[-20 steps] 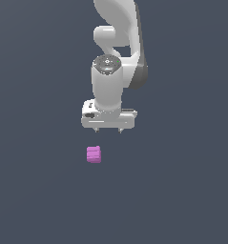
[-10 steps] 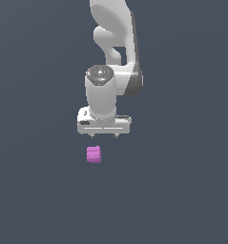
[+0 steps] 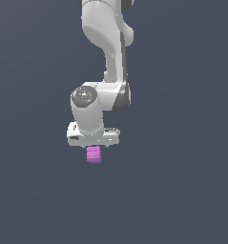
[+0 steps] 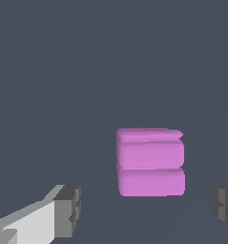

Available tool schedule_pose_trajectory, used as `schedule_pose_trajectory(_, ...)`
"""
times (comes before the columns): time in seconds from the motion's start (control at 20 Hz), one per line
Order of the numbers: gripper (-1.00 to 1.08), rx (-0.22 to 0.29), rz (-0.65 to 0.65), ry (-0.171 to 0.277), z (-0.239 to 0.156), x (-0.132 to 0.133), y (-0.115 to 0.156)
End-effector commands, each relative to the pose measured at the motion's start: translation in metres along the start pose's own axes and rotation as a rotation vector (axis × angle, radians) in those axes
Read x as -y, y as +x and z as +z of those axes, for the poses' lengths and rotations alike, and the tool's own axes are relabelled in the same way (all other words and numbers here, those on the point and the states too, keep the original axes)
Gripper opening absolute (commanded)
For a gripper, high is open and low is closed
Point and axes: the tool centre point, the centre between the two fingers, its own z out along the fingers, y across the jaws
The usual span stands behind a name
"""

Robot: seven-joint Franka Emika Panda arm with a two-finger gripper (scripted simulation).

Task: Pick up the object and move it to a goal position.

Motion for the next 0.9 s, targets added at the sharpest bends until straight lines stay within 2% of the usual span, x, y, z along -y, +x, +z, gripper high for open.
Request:
schedule_pose_trajectory(0.0,1.00,0.000,-0.008,0.003,0.009,-0.008,0.004)
schedule_pose_trajectory(0.55,1.00,0.002,-0.014,0.005,0.022,-0.016,0.006)
schedule_pose_trajectory(0.85,1.00,0.001,-0.015,0.005,0.048,-0.016,0.006)
